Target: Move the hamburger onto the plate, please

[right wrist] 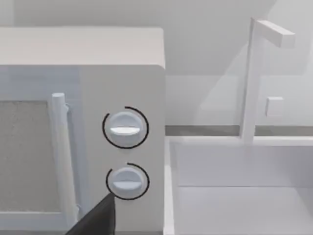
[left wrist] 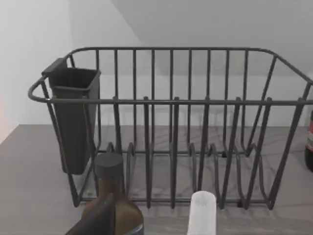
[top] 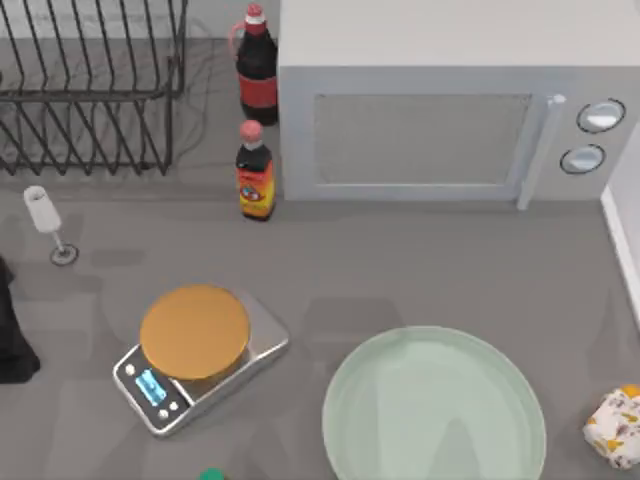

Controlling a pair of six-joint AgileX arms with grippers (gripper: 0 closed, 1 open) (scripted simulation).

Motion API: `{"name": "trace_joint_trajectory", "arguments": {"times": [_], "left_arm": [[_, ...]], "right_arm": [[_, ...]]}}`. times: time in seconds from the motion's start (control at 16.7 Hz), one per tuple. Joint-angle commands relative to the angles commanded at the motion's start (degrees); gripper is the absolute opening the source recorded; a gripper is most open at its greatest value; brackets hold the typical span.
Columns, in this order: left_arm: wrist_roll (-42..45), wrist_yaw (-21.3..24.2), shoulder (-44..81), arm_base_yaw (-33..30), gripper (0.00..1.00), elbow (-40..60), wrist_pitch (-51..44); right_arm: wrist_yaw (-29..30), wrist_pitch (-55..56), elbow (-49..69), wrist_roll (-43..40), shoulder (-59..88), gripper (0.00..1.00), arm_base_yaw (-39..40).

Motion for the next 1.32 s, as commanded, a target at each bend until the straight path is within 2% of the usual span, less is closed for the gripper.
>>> {"name": "trace_joint_trajectory", "arguments": {"times": [0.18, 0.42, 1.02, 1.32], "left_arm": [[0.0, 0.0, 0.0, 0.0, 1.0, 0.0, 0.0], [0.0, 0.0, 0.0, 0.0, 1.0, 0.0, 0.0], [0.0, 0.0, 0.0, 0.0, 1.0, 0.0, 0.0], [0.0, 0.0, 0.0, 0.0, 1.0, 0.0, 0.0]], "right_arm": [[0.02, -0.62, 0.55, -0.19, 0.7, 1.0, 0.2], [0.1, -7.5, 6.7, -2.32, 9.18, 1.0, 2.55], [-0.09, -39.89, 32.86, -11.68, 58.92, 1.0, 13.38], [0.02, -51.78, 43.54, -15.43, 76.46, 1.0, 17.54]]}}
